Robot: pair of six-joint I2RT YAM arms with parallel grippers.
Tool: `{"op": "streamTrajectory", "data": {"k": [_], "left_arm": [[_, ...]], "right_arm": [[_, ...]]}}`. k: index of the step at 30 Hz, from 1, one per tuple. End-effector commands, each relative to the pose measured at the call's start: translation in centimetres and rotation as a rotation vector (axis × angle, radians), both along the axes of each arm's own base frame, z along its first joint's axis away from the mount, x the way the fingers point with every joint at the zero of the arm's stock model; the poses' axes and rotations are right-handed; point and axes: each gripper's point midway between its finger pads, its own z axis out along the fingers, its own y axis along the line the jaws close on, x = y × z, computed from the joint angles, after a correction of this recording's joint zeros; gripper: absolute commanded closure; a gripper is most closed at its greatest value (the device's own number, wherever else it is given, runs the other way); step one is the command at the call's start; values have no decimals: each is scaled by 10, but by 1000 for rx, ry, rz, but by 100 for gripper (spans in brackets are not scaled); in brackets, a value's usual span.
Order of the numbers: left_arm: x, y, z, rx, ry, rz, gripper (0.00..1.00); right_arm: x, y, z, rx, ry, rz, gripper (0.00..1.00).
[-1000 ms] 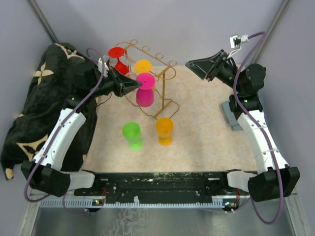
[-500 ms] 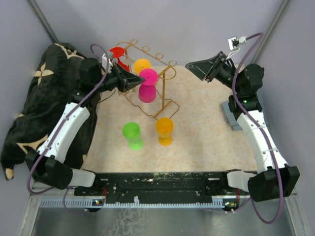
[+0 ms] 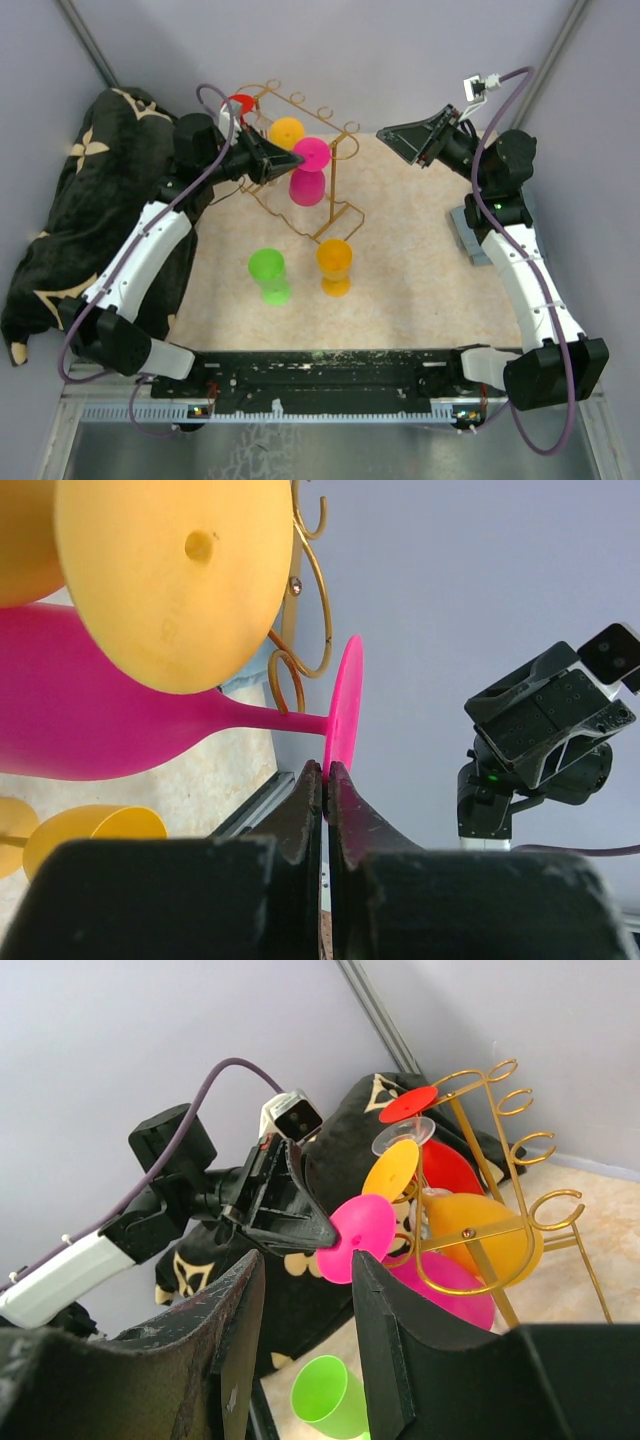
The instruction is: Place the wine glass upside down on the wine glass rack
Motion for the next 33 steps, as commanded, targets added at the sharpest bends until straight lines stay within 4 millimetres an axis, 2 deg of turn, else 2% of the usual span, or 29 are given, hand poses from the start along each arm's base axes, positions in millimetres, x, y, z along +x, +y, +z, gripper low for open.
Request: {"op": "streamTrajectory", "data": {"k": [1,19,22,27,30,33], "left_arm": [[5,-6,16,-2,-78,2,100],[13,-19,-6,43,-54,3,100],[14,-19,-10,53,-49,4,97],[13,-20,-10,54,-49,2,86],[12,-20,-5,54,-68,2,71],[12,-19,-3,54,-77,6,62]], "right_arm": [[-6,-4,11,-1,-58,-13,59],[-8,-4,8,-3,-54,-14,59],[-9,-4,8,-3,-55,-14,59],[-9,-4,7,-3,-55,-14,59],[-9,-4,8,1,-54,-12,59],[-9,-4,7,3,-54,-11,59]]}}
